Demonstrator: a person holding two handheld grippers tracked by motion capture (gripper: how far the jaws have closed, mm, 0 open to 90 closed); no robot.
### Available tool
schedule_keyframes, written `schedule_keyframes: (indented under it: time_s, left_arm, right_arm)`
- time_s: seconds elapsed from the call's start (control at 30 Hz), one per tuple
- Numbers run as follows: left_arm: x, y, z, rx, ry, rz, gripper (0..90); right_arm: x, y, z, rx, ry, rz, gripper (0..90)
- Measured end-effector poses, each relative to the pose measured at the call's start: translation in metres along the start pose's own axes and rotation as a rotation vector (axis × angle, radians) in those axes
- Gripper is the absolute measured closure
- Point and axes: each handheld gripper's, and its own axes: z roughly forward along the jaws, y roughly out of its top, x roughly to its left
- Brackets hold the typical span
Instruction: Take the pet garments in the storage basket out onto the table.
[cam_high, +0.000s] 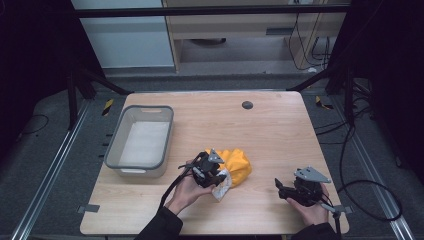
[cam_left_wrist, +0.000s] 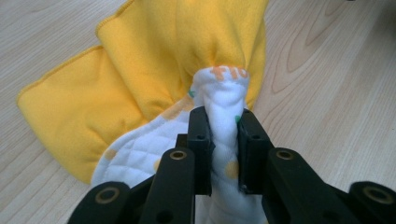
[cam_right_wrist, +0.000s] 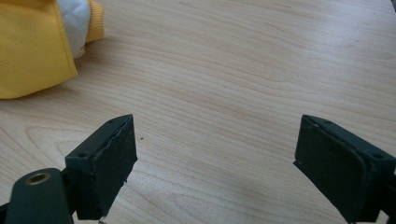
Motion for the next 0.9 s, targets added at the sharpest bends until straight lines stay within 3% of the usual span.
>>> schedule_keyframes:
  time_s: [0.37,0.6,0.9]
  left_arm:
    - [-0.002,-0.003,0.006,-0.002,0.003,0.019,66.4]
    - [-0.002,-0.004,0.003,-0.014,0.009,0.034,53.9]
    - [0.0,-0.005,-0.005,-0.064,0.003,0.033,33.8]
  right_arm:
    - [0.0,0.0,0.0,0.004,0.002,0.005,12.0]
    - [0.0,0.0,0.0,0.005,0.002,0.006,11.5]
    - [-0.001,0.0,0.001,0.006,-0.001,0.005,10.7]
